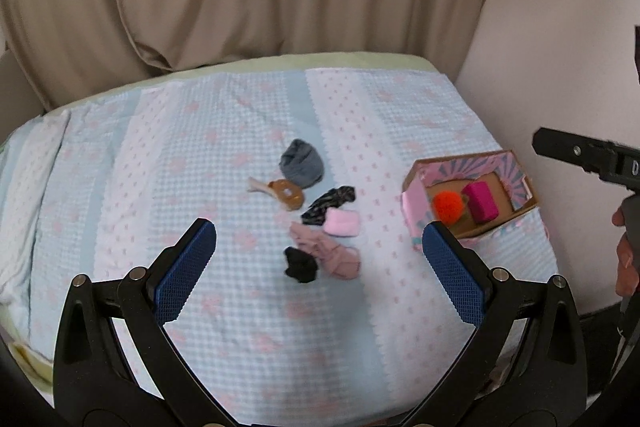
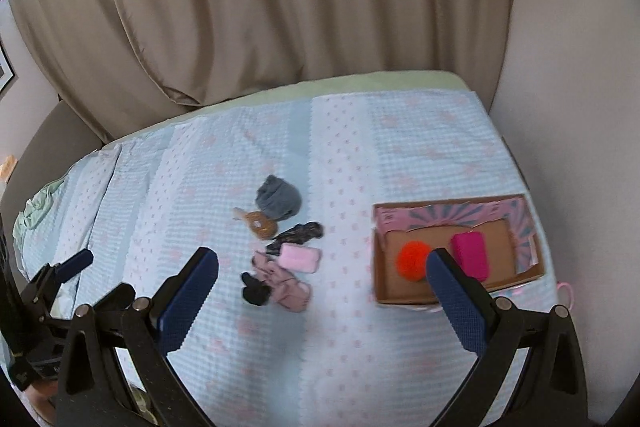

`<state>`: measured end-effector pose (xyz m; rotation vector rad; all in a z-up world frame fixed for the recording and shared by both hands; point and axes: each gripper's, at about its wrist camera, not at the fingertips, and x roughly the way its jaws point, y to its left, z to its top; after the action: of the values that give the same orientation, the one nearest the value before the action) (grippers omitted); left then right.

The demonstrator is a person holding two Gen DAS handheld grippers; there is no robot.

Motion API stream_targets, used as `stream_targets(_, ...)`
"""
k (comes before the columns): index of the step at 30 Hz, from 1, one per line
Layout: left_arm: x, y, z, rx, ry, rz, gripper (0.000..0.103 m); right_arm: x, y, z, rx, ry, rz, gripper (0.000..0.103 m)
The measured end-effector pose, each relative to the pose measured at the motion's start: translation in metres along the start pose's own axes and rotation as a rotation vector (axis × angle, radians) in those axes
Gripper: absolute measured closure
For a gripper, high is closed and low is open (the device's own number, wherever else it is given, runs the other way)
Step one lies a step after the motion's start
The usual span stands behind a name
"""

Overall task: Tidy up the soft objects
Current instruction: 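Grasp the black scrunchie with the left gripper while the right grasps the pink wristband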

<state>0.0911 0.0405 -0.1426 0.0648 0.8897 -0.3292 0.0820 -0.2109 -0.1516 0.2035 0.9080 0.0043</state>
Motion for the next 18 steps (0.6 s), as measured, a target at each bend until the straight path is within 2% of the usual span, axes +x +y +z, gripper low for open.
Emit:
stream_targets(6, 0.047, 0.032, -0.019, 0.038, 0.061, -0.042, 0.0, 0.048, 0.029, -0.007, 0.061, 0.039, 0.028, 0.0)
stream_targets(8, 0.064, 0.04, -0.026, 0.046, 0.078, -0.056, 0.0, 0.068, 0.036, -0.012, 0.061, 0.057, 0.012, 0.0)
stream_targets(18, 0.18, 0.06, -0.073, 0.068, 0.169, -0.138, 0.0, 0.187, 0.053, -0.035, 0.075, 0.133, 0.011, 0.0)
